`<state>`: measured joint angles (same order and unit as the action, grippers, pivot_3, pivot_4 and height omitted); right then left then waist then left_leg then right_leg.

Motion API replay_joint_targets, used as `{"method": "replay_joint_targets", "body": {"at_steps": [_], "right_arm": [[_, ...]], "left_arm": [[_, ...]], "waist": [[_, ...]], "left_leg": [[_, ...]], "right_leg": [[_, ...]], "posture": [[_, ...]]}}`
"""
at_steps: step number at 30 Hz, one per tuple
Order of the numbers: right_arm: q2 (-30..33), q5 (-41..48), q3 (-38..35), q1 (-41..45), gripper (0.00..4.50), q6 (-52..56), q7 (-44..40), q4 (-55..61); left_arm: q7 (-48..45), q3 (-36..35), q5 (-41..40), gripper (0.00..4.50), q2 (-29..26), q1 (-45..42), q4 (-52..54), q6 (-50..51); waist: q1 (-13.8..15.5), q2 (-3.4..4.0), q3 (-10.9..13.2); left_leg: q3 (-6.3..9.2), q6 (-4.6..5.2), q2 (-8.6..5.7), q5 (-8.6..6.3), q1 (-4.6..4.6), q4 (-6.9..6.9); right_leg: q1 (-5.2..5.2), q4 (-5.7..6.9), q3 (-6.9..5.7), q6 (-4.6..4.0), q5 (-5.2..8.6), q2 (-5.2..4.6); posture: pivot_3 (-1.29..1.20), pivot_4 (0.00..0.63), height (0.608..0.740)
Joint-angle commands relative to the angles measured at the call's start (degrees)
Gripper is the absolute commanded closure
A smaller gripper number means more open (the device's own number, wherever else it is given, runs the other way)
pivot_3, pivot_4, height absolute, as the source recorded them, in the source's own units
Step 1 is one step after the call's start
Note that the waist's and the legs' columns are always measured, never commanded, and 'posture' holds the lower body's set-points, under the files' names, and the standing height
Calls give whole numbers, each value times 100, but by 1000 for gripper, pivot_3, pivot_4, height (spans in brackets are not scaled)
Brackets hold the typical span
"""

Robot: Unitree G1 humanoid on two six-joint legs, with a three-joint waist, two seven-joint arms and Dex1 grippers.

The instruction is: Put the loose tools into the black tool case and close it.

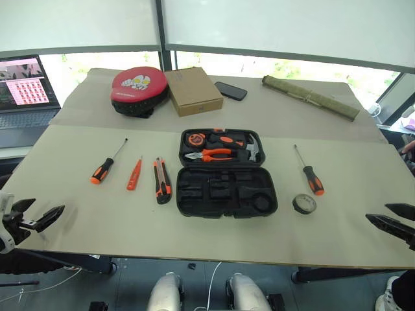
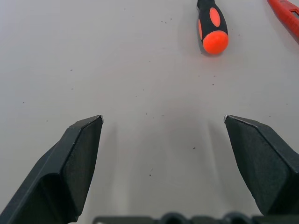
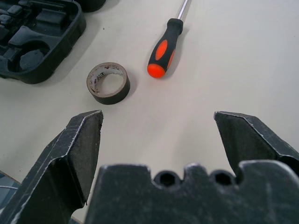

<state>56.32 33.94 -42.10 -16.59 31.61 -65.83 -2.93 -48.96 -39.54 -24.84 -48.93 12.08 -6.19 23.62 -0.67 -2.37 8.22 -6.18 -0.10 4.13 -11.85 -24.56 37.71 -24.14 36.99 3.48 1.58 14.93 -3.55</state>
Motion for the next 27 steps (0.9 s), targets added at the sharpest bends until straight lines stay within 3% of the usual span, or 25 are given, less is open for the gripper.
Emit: {"method": "replay_joint_targets", "body": {"at_steps": [1,6,12,14,20,27], "right_arm": [[-45,-78,-144,11,99,-202,62,43],[-44,-146,-210,77,99,-271,260,402],[257,803,-228,727,99,782,595,2010],[362,1181,-85,1050,99,1096,745,2498],[538,2198,885,2270,99,1525,1312,3722],[488,2921,1639,3256,99,1647,1822,4214]], "left_arm": [[68,-49,70,6,-82,-11,139,-148],[350,197,-131,6,-206,-459,401,630],[513,889,-287,6,-656,-1802,439,1750],[446,1405,-203,6,-800,-2265,338,2046],[180,3057,556,6,-890,-3585,-867,2122],[59,3879,1327,6,-476,-4775,-2793,1265]], "waist": [[1,0,0],[18,1,1],[1,3,2],[-10,3,2],[-16,-5,9],[41,-33,24]], "left_leg": [[0,0,0,0,0,0],[-1,0,-1,0,0,0],[1,0,-1,2,2,2],[1,29,-1,19,6,1],[3,31,-2,14,-3,-3],[4,33,-4,14,-21,5]], "right_leg": [[0,0,0,0,0,0],[1,0,1,4,-2,0],[-2,14,2,27,-17,5],[2,14,3,33,-21,6],[-6,13,7,33,-17,15],[-11,11,6,37,-19,13]], "posture": [[0,150,740],[0,150,740],[0,150,740],[0,150,740],[0,150,740],[0,150,740]]}}
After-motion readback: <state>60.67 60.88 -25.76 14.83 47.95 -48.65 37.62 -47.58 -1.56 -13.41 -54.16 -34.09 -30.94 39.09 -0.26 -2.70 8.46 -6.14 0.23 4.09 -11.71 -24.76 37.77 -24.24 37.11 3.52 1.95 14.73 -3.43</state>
